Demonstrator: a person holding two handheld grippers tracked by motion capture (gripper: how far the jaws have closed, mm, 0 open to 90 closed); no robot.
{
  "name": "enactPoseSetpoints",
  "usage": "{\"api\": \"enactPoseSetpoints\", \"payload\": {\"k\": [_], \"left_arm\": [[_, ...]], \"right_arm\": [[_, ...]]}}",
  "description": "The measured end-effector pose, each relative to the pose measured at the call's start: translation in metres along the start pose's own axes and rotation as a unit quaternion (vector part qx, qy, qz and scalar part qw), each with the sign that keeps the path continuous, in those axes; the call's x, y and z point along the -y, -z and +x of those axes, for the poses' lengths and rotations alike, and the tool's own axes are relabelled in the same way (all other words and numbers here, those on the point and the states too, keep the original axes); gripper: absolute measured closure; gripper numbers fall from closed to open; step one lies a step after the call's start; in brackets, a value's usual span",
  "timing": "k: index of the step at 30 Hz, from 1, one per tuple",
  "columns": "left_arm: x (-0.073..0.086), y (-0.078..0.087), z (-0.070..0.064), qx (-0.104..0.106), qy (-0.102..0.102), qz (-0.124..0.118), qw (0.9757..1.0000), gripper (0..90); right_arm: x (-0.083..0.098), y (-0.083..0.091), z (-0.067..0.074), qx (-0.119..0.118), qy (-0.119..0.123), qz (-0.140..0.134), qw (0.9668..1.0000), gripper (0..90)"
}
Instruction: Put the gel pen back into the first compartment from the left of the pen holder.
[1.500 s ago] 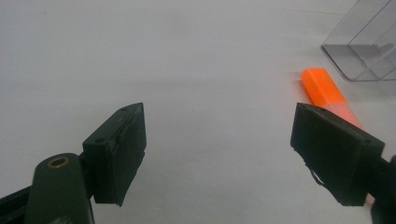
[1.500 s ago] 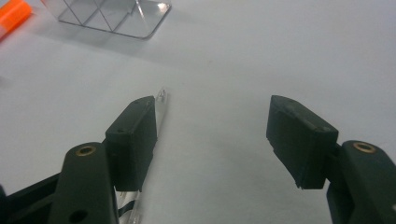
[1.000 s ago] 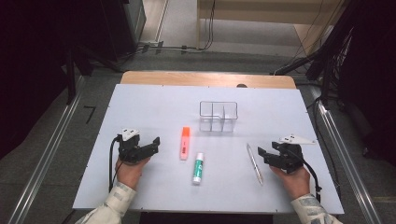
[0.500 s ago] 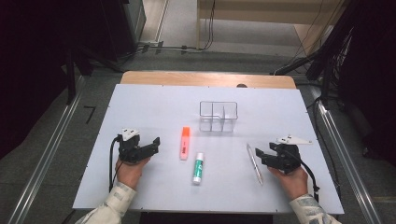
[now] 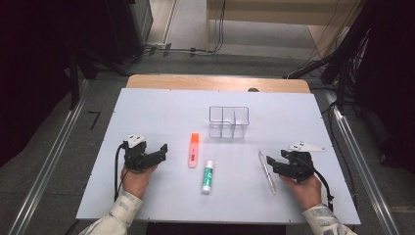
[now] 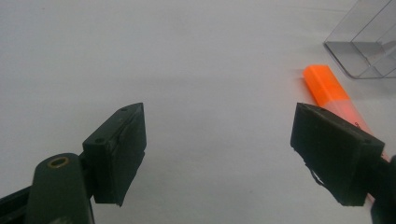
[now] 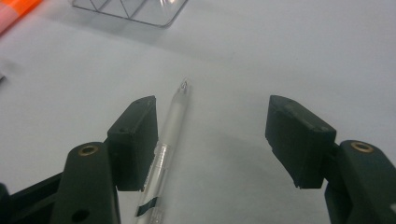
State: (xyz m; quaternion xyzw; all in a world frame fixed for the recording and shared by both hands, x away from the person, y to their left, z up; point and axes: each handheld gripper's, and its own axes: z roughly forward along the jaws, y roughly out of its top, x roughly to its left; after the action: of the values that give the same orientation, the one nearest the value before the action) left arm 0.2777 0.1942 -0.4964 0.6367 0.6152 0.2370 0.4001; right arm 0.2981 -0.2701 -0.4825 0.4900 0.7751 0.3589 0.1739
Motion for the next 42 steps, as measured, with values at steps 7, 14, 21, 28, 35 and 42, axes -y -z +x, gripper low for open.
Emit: {"api": "enactPoseSetpoints", "payload": {"k": [7, 14, 21, 28, 35, 42], "left_arm": [[0.0, 0.0, 0.0, 0.0, 0.0, 0.0, 1.0, 18.3], [0.0, 0.0, 0.0, 0.0, -0.001, 0.001, 1.0, 18.3], [0.0, -0.001, 0.0, 0.001, -0.002, 0.001, 1.0, 18.3], [0.0, -0.001, 0.0, 0.001, -0.002, 0.002, 1.0, 18.3], [0.0, -0.001, 0.0, 0.001, -0.001, 0.002, 1.0, 18.4], [0.0, -0.001, 0.0, 0.001, 0.001, 0.003, 1.0, 18.4]], "right_arm": [[0.0, -0.001, 0.001, -0.002, 0.003, 0.002, 1.0, 33.7], [0.001, -0.003, 0.003, -0.003, 0.006, 0.004, 1.0, 34.8], [0.0, -0.003, 0.004, -0.003, 0.005, 0.005, 1.0, 37.7], [0.0, -0.007, 0.008, 0.001, 0.008, 0.009, 0.9999, 42.3], [-0.001, -0.011, 0.009, 0.002, 0.007, 0.015, 0.9999, 45.9], [-0.002, -0.016, 0.012, 0.0, 0.011, 0.021, 0.9997, 48.7]]}}
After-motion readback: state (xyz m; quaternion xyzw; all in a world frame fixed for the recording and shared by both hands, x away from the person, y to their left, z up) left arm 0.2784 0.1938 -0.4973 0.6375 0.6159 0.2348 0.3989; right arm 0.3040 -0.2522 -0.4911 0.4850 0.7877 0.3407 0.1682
